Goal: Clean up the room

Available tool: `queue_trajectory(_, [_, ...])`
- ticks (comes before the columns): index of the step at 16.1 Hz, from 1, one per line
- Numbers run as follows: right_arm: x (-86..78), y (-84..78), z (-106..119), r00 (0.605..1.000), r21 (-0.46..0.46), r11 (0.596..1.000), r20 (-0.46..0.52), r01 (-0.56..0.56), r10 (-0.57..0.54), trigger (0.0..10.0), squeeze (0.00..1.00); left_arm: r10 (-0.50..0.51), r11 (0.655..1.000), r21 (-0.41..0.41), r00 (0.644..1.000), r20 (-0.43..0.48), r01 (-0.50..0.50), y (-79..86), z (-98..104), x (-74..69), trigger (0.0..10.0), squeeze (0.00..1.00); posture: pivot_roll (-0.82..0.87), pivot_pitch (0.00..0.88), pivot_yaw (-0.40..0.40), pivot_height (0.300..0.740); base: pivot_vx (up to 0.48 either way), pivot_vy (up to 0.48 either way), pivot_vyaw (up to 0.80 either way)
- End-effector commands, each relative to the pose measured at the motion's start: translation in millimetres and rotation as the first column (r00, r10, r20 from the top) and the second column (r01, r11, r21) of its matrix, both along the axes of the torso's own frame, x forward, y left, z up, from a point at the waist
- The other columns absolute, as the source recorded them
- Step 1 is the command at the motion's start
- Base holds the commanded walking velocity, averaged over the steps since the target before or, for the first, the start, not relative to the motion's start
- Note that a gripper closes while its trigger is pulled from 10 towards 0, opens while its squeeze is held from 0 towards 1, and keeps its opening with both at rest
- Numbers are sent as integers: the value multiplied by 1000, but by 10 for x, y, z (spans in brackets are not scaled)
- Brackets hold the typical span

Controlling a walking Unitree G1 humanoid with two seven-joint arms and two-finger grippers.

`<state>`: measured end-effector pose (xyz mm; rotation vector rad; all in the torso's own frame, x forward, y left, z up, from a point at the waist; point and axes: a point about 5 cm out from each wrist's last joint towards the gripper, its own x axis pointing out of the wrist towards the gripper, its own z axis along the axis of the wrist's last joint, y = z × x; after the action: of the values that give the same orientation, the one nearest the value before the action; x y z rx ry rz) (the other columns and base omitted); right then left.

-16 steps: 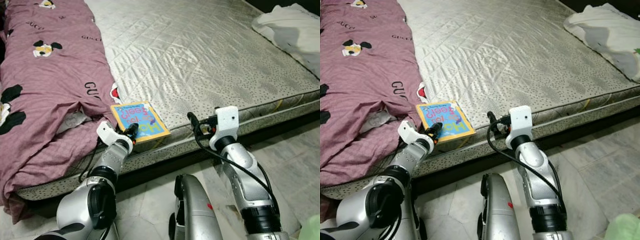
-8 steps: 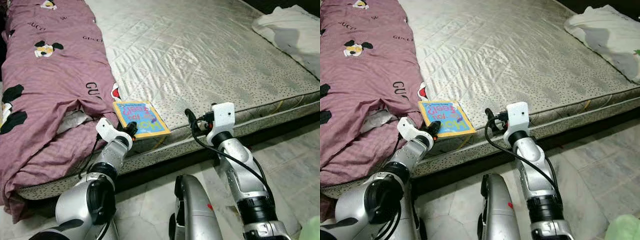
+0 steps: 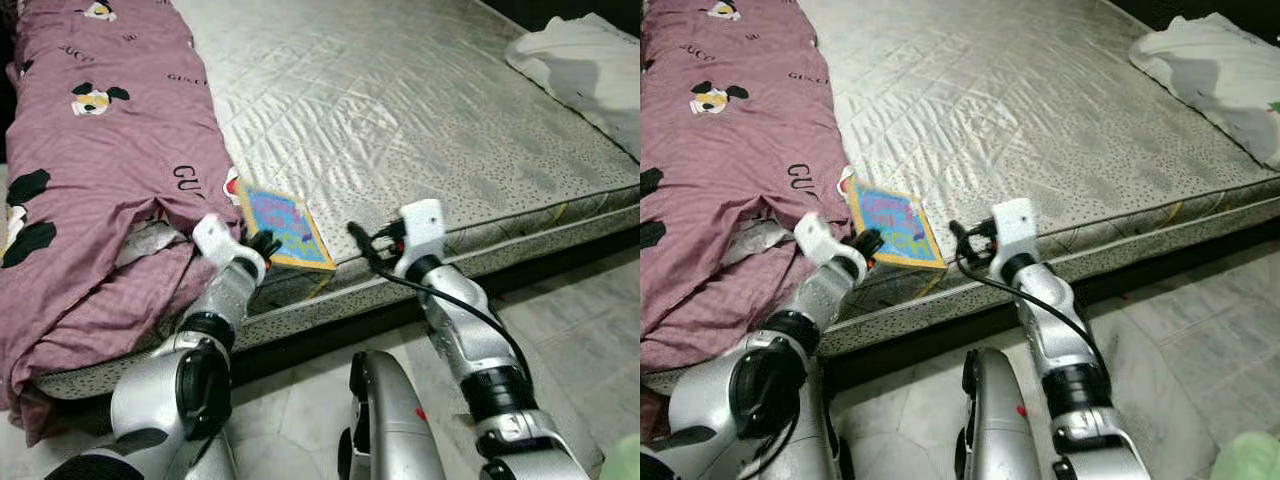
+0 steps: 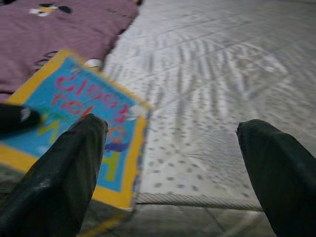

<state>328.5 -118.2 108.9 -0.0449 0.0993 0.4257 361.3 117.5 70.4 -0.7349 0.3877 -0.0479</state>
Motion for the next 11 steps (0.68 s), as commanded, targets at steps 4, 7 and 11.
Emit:
queue_trajectory(4, [104,70,47,1000,69,998,7,3,-4,10000,0,-47,952,307,975,218,-23,240,456,227,0,0,-26,0,-46,534,0,0,0])
queue_trajectory(7, [199,68,109,995,289,952,-44,97,-88,10000,0,-54,845,506,914,402,-172,415,755,226,0,0,9,0,-21,534,0,0,0])
queue_trajectory(11, [207,98,211,992,326,940,38,99,-118,10000,0,-21,784,575,916,401,-234,562,573,-51,0,0,26,0,-10,534,0,0,0])
